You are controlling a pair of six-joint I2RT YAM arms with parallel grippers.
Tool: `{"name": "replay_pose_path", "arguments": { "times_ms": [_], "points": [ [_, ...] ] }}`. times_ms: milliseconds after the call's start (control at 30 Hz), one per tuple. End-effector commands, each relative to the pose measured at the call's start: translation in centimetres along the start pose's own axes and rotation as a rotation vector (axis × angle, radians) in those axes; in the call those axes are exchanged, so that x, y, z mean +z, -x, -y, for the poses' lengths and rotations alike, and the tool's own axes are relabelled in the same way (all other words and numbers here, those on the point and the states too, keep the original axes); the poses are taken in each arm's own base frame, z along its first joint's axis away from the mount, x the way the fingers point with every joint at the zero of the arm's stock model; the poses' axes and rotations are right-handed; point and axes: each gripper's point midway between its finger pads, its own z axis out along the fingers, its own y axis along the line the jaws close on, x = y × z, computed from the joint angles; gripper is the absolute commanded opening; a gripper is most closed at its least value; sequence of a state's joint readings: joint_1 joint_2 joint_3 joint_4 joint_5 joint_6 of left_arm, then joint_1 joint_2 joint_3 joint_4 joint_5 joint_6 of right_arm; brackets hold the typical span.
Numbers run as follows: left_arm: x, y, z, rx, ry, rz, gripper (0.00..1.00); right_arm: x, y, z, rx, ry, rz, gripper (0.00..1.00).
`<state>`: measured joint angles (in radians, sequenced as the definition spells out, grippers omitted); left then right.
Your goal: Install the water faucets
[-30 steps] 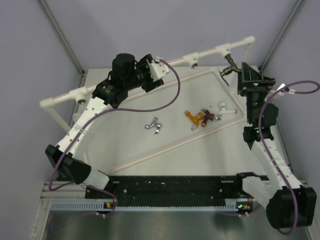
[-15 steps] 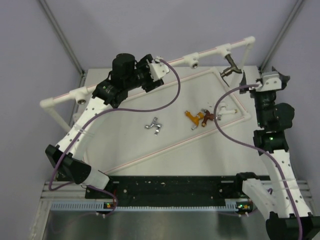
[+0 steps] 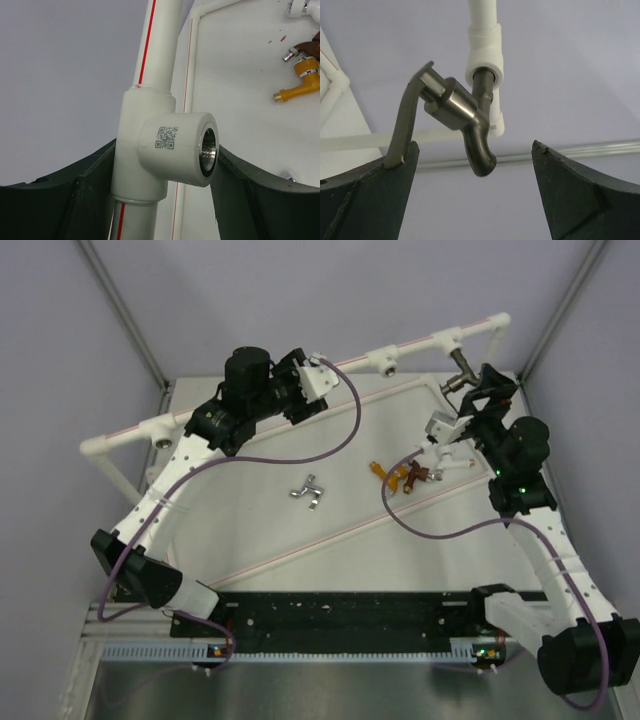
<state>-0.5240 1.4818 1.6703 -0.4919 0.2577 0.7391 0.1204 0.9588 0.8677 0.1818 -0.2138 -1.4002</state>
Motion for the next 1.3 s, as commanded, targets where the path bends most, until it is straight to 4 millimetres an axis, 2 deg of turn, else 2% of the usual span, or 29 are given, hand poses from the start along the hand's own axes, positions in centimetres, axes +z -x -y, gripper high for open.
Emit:
{"name": "replay_pose_path", "arguments": {
  "times_ms": [0, 133, 233, 300, 467, 533, 600, 667, 867, 1033, 1133, 1267],
  "points": [
    [0.3, 1.2, -0.3, 0.001, 0.003, 0.038, 0.70, 1.3, 2.7, 3.6, -0.203, -0.072, 0.081, 0.94],
    [0.2, 1.1, -0.2, 0.004, 0.001, 0.036, 0.70, 2.4, 2.8, 3.1, -0.240, -0.071, 0.085, 0.89],
    [0.3, 1.1, -0.1, 0.004, 0.001, 0.036, 0.70, 3.2, 2.8, 2.9, -0.228, -0.073, 0.084, 0.79],
    [0.2, 1.1, -0.1, 0.002, 0.000, 0.037, 0.70, 3.6, 3.0, 2.7, -0.174, -0.066, 0.085, 0.68],
    [0.2, 1.0, -0.1, 0.002, 0.003, 0.034, 0.70, 3.7, 3.4, 2.4, 0.063, -0.031, 0.100, 0.22],
    [0.2, 1.0, -0.2, 0.002, 0.005, 0.034, 0.70, 3.6, 3.6, 2.3, 0.215, -0.027, 0.103, 0.11],
    [0.3, 1.0, -0.2, 0.002, 0.001, 0.036, 0.70, 3.7, 3.9, 2.5, 0.389, -0.031, 0.109, 0.05],
    [0.4, 1.1, -0.1, 0.000, 0.000, 0.039, 0.70, 3.9, 4.5, 2.1, 0.580, -0.020, 0.122, 0.01],
    [0.4, 1.2, -0.2, 0.002, 0.001, 0.043, 0.70, 5.2, 6.8, -0.5, 1.200, 0.026, 0.179, 0.00],
    [0.2, 1.3, -0.1, 0.003, 0.003, 0.046, 0.70, 4.6, 6.2, -0.1, 1.729, -0.090, 0.263, 0.00],
    [0.1, 1.3, -0.2, 0.003, 0.003, 0.048, 0.70, 4.2, 6.0, 0.4, 1.797, -0.117, 0.291, 0.00],
    [0.3, 1.4, -0.2, 0.005, 0.003, 0.054, 0.70, 3.6, 4.3, 1.1, 1.918, -0.172, 0.311, 0.00]
  ]
}}
